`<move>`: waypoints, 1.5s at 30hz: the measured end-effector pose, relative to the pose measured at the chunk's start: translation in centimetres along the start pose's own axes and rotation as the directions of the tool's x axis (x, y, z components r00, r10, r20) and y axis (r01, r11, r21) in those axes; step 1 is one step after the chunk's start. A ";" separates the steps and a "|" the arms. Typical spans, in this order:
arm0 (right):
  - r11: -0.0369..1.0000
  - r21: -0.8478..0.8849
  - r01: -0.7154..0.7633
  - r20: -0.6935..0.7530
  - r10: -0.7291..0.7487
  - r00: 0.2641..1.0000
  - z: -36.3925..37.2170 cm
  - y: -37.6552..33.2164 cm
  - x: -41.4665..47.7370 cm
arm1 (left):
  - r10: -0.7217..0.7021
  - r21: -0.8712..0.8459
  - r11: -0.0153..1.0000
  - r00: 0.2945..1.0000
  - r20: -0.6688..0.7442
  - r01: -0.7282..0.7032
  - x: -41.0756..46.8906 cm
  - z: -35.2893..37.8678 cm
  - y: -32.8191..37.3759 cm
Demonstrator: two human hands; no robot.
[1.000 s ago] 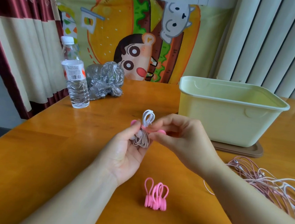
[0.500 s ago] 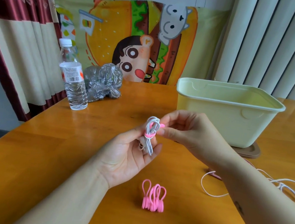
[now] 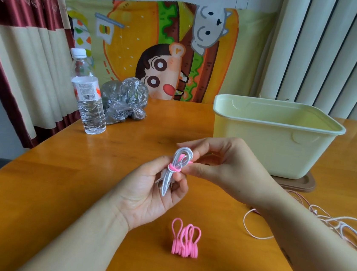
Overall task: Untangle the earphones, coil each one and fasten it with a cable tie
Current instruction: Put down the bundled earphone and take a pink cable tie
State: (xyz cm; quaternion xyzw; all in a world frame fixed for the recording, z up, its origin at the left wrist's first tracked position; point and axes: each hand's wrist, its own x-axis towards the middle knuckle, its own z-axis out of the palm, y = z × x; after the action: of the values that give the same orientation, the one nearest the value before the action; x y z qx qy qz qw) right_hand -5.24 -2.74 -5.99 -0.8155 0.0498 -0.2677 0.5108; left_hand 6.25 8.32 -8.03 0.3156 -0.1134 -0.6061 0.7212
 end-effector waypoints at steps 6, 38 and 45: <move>0.985 -0.175 0.008 -0.002 -0.009 1.000 0.7 -0.2 -0.1 | 0.010 0.077 0.997 0.999 -0.047 -0.007 0.4 -0.2 -0.4; 0.872 0.425 -0.242 -0.071 0.298 0.952 0.2 1.5 0.3 | 0.337 0.688 0.619 0.919 0.203 -0.379 0.7 -1.4 0.3; 0.903 0.375 -0.210 -0.130 0.275 0.952 -0.3 1.8 0.3 | 0.374 0.640 0.665 0.914 0.160 -0.385 0.8 -1.2 0.1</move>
State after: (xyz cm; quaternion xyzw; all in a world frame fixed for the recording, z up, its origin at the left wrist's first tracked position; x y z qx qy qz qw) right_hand -4.78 -3.95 -7.38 -0.6691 0.1479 -0.2788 0.6729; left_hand 7.12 7.94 -9.08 0.5139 -0.3882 -0.3657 0.6719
